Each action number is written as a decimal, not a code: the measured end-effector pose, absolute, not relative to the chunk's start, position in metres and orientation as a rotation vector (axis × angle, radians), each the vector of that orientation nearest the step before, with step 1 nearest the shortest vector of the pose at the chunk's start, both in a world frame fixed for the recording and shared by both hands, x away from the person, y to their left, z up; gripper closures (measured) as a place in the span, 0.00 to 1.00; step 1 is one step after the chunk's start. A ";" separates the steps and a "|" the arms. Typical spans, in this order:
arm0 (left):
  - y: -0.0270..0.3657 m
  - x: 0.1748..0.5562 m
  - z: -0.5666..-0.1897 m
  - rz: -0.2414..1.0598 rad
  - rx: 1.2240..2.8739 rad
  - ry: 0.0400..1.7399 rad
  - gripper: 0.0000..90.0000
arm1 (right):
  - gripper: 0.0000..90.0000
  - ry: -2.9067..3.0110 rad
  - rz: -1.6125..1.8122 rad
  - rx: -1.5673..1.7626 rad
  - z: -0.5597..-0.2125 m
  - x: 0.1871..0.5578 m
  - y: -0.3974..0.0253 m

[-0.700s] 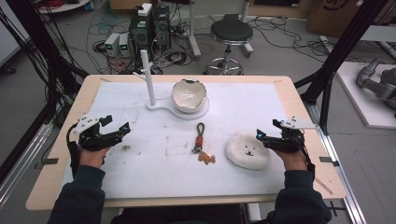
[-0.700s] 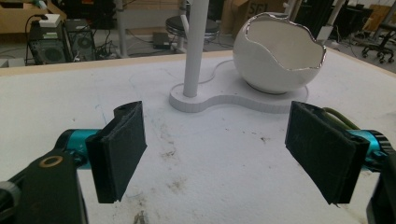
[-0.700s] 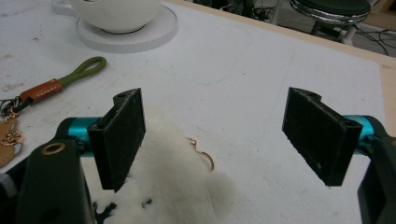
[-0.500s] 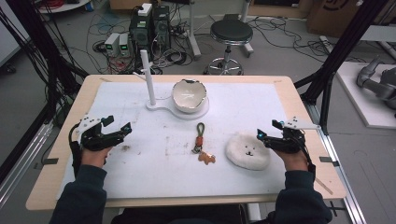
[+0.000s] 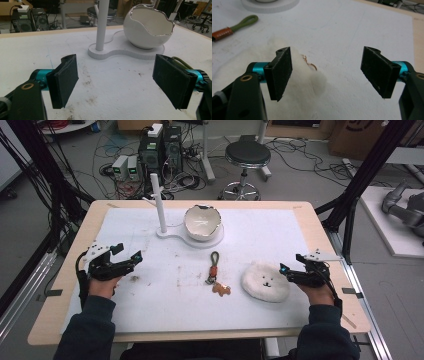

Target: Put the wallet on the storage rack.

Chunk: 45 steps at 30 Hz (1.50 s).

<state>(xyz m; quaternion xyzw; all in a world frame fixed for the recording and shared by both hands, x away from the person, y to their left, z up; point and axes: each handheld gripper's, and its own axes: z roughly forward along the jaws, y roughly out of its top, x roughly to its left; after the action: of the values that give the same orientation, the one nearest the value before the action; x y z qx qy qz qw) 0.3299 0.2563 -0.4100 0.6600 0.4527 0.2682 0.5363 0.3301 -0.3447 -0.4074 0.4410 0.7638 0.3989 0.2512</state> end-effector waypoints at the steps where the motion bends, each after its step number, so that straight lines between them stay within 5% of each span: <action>1: 0.256 0.330 -0.410 0.638 1.573 1.076 0.23 | 0.28 2.078 1.085 1.200 -0.407 0.330 -0.345; 9: 0.253 0.331 -0.411 0.622 1.590 1.065 0.23 | 0.27 2.230 0.961 1.293 -0.431 0.343 -0.344; 16: 0.253 0.331 -0.411 0.610 1.592 1.062 0.24 | 0.39 2.394 1.043 1.324 -0.437 0.347 -0.340; 18: 0.252 0.330 -0.411 0.606 1.597 1.062 0.25 | 0.53 2.459 1.060 1.286 -0.438 0.346 -0.338; 19: 0.251 0.330 -0.411 0.605 1.600 1.059 0.25 | 0.70 2.470 1.051 1.288 -0.438 0.346 -0.337; 20: 0.251 0.331 -0.411 0.602 1.606 1.054 0.25 | 0.70 2.470 1.051 1.288 -0.438 0.346 -0.337; 22: 0.248 0.331 -0.411 0.593 1.607 1.054 0.26 | 0.87 2.429 1.113 1.224 -0.429 0.342 -0.338; 31: 0.229 0.330 -0.406 0.477 1.625 0.960 0.30 | 0.89 2.293 1.382 0.959 -0.399 0.329 -0.323; 45: 0.167 0.326 -0.408 0.257 1.719 0.749 0.29 | 0.89 2.293 1.552 0.667 -0.380 0.325 -0.242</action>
<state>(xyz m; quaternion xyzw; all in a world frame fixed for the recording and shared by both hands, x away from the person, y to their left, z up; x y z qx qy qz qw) 0.3257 0.1674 -0.4080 0.7369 0.3212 0.1101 0.5846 0.3253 -0.2419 -0.3800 0.2316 0.7965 0.5391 0.1463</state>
